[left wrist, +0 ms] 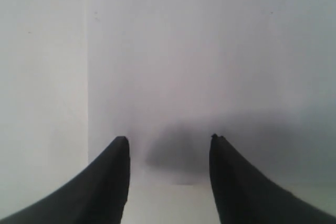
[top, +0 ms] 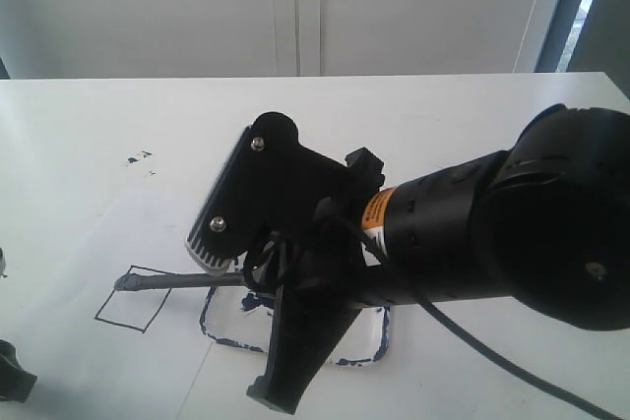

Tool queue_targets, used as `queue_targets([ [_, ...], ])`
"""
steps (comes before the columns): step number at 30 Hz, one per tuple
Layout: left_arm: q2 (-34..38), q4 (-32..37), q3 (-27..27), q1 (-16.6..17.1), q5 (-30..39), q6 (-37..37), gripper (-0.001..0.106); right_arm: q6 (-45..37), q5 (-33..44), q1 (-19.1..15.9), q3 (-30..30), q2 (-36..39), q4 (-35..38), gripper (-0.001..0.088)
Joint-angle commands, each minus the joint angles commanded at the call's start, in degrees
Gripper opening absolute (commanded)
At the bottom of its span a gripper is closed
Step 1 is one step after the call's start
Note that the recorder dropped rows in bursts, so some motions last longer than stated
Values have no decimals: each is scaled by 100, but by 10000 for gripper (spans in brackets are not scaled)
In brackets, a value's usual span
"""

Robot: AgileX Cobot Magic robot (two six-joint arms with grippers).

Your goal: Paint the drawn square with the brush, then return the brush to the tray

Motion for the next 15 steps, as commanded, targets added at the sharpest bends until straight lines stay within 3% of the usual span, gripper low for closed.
queue_targets([
  [3,96,-52,0,0,-217,0,519,0,13,0,0,0,0,0],
  [15,96,-37,0,0,-48,63,519,-270,61,0,0,0,0,0],
])
